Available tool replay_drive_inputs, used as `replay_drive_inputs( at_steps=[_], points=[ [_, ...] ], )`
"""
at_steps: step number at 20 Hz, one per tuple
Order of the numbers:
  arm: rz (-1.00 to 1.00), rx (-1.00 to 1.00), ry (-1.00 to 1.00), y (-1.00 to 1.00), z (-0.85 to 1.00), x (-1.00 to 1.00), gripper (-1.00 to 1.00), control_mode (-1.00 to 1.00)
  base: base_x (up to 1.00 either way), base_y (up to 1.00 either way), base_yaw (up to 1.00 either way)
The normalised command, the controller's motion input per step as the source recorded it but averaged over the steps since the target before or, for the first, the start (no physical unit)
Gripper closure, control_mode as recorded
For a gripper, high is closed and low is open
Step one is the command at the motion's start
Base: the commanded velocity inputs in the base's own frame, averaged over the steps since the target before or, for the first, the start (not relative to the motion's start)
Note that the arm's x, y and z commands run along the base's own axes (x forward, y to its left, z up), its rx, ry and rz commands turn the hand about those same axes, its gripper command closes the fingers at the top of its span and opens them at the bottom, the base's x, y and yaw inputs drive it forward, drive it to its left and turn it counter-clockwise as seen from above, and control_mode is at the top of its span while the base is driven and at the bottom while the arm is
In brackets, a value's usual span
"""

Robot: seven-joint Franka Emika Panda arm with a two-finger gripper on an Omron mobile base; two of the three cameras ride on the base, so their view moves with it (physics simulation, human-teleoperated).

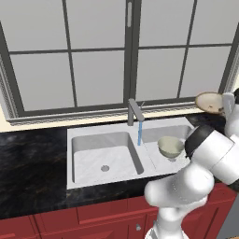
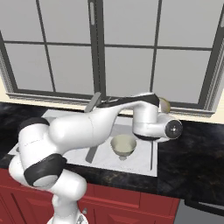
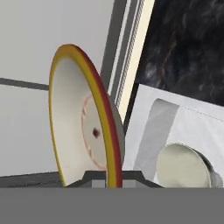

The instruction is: Rinse each bowl for a few seconds and place them down in the sink or on the counter.

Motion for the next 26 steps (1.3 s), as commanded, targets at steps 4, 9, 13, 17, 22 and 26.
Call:
replay_drive_inputs(
  at_steps=[4, 9, 13, 17, 22, 26],
  points=[
    [0.22, -0.3, 0.0, 0.64, -0.05, -0.01, 1.0, -1.0, 0.0, 0.0, 0.0],
    [0.22, -0.28, 0.01, 0.62, -0.04, 0.0, 1.0, -1.0, 0.0, 0.0, 0.0],
    [0.18, -0.22, 0.02, 0.64, -0.13, 0.0, 1.0, -1.0, 0.0, 0.0, 0.0],
    [0.15, -0.14, 0.0, 0.68, -0.28, -0.04, 1.0, -1.0, 0.0, 0.0, 0.0],
    [0.14, -0.04, 0.0, 0.61, -0.3, -0.04, 1.0, -1.0, 0.0, 0.0, 0.0],
    [0.11, 0.03, 0.02, 0.54, -0.28, 0.0, 1.0, -1.0, 0.0, 0.0, 0.0]
  ],
)
